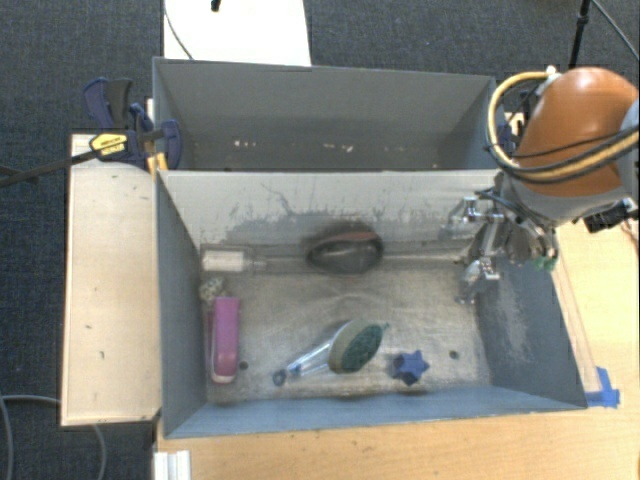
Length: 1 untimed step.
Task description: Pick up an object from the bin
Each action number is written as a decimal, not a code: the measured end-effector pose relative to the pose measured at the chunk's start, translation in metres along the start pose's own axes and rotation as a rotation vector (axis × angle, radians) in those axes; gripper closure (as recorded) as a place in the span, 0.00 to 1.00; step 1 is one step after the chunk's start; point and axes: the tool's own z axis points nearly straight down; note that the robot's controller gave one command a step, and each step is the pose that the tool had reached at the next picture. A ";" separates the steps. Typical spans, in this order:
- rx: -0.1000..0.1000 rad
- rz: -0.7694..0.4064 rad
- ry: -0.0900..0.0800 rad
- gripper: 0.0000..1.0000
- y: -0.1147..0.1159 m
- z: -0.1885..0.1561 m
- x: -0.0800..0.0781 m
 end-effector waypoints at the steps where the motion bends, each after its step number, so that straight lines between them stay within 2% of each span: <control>1: -0.001 0.179 0.008 0.00 -0.028 0.075 0.050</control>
Offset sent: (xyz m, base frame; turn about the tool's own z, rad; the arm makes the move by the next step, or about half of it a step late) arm -0.0488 -0.0273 -0.0734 0.1789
